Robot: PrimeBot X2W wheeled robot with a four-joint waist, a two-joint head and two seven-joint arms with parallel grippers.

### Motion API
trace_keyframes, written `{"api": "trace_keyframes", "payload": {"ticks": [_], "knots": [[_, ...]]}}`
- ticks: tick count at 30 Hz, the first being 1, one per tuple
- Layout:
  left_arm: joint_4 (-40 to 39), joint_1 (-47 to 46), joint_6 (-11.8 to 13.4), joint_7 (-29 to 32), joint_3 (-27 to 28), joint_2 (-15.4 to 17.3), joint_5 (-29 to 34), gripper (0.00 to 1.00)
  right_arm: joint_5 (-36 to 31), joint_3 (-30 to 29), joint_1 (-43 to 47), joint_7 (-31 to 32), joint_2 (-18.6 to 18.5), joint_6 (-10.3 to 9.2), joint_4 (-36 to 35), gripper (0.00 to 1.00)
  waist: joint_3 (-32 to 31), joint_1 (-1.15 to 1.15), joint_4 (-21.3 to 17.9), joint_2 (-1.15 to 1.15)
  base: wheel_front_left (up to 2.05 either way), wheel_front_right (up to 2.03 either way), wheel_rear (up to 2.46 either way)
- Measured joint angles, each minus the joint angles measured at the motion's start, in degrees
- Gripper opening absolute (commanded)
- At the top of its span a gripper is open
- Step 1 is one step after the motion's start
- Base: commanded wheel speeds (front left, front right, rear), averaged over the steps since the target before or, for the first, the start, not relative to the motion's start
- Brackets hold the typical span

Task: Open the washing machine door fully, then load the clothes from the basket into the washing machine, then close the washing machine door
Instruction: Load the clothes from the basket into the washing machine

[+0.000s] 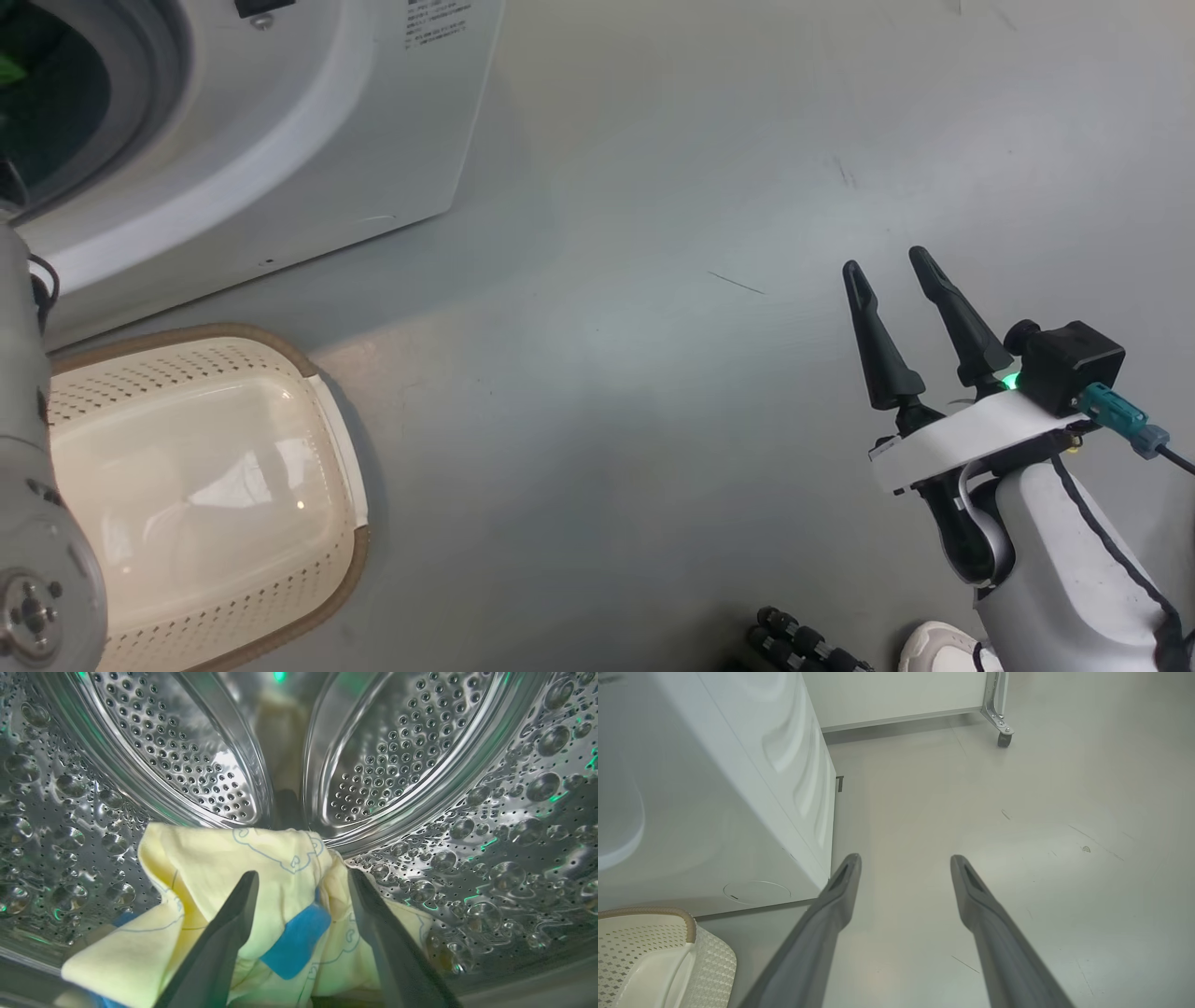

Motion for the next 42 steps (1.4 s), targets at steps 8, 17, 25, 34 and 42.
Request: {"api": "trace_keyframes", "payload": {"ticks": [8, 17, 25, 34, 42], "knots": [[0.6, 2.7, 0.0, -0.2, 0.0, -1.8, -0.9, 1.0, -0.1, -1.3, 0.2, 0.0, -0.5, 0.0, 0.0, 1.0, -2.3, 0.0, 1.8, 0.0, 0.0, 0.0, 0.0], [0.8, 6.8, 0.0, -0.6, 0.5, -3.3, -2.4, 1.0, -0.2, -2.4, 1.0, 0.0, -0.8, 0.0, 0.1, 1.0, -5.5, 0.0, 4.1, 0.0, 0.0, 0.0, 0.0], [-2.3, 10.1, -0.1, -0.6, 0.5, -4.7, -2.9, 1.0, -0.7, -2.8, 2.5, 0.0, -1.0, 0.0, 0.1, 1.0, -8.1, 0.0, 6.0, 0.0, 0.0, 0.0, 0.0], [-3.9, 15.7, -1.3, -0.6, 0.3, -5.9, -3.4, 1.0, -0.7, -3.5, 3.9, 0.0, -1.0, 0.0, 0.2, 1.0, -10.6, 0.0, 7.5, 0.0, 0.0, 0.0, 0.0], [-7.3, 19.3, -2.3, -0.6, -0.3, -6.9, -3.9, 1.0, -1.1, -3.9, 4.4, 0.0, -1.0, 0.0, 0.3, 1.0, -12.7, 0.0, 8.5, 0.0, 0.0, 0.0, 0.0]]}}
